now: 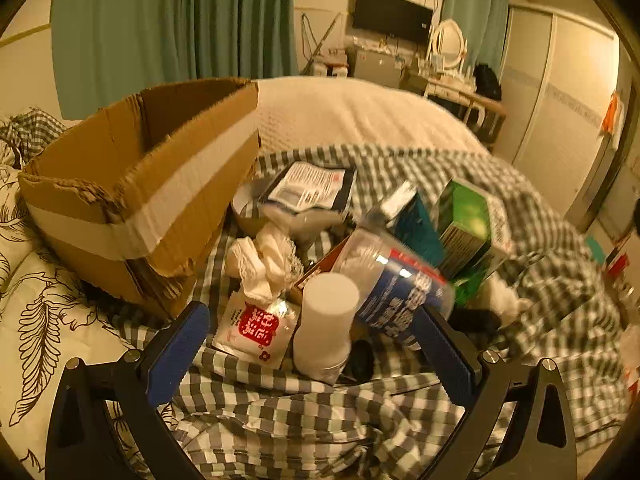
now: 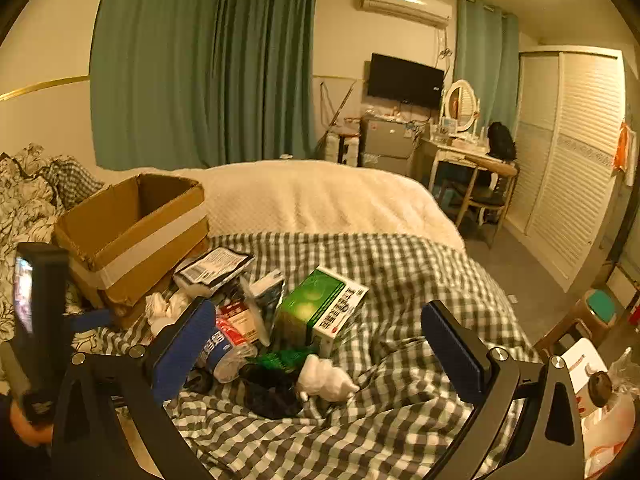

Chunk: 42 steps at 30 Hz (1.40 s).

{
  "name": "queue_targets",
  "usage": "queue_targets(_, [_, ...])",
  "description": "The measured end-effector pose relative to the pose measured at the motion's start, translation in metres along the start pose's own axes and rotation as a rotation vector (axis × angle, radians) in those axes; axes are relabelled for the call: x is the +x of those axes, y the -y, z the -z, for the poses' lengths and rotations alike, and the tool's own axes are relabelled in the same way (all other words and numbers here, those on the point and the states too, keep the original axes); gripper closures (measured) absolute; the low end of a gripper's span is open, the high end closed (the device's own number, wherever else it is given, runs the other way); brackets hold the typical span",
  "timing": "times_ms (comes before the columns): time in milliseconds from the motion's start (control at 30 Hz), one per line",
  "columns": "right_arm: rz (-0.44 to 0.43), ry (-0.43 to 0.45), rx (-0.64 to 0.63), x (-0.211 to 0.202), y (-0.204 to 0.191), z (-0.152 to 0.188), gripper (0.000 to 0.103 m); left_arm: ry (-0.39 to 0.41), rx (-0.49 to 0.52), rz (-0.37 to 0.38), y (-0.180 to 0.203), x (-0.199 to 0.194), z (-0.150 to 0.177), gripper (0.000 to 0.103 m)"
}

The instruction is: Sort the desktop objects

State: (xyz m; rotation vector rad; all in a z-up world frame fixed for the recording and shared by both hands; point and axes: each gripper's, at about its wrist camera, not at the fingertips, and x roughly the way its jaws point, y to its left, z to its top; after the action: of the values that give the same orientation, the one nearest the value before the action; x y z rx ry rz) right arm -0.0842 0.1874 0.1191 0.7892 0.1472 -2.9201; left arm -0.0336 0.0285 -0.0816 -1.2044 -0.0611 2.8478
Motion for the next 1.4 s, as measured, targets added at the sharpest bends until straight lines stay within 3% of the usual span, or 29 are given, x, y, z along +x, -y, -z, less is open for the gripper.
queue_targets(333, [-0.078, -0.134, 0.042, 0.035, -0.004, 0.019, 0.001, -0.021, 0.038, -0.059, -0.003, 0.023, 0.004, 0.000])
queue_targets(467, [-0.064, -0.200, 0.043, 0.048, -0.005, 0.026, 0.001, -0.034, 0.042, -0.029, -0.003, 0.027, 0.004, 0.001])
queue_targets(567, [-0.060, -0.236, 0.032, 0.055, -0.008, 0.031, 0.001, -0.052, 0.047, -0.006, -0.003, 0.031, 0.006, 0.016])
queue_targets(667, [-0.051, -0.270, 0.014, 0.061, -0.012, 0.037, 0.001, -0.078, 0.045, 0.029, -0.004, 0.036, 0.006, 0.038])
queue_targets(733, [-0.051, -0.282, 0.005, 0.063, -0.014, 0.038, 0.001, -0.096, 0.035, 0.066, -0.006, 0.040, 0.007, 0.070])
queue_targets(933, [-0.047, -0.323, -0.017, 0.070, -0.020, 0.045, 0.001, -0.092, 0.011, 0.084, -0.008, 0.036, 0.006, 0.070])
queue_targets(1233, [-0.060, -0.414, -0.017, 0.095, -0.026, 0.059, 0.001, -0.059, 0.022, 0.053, -0.010, 0.028, 0.003, 0.070])
queue_targets(1400, [-0.115, -0.499, 0.044, 0.123, -0.020, 0.064, 0.010, -0.060, 0.026, 0.053, -0.011, 0.032, 0.002, 0.070])
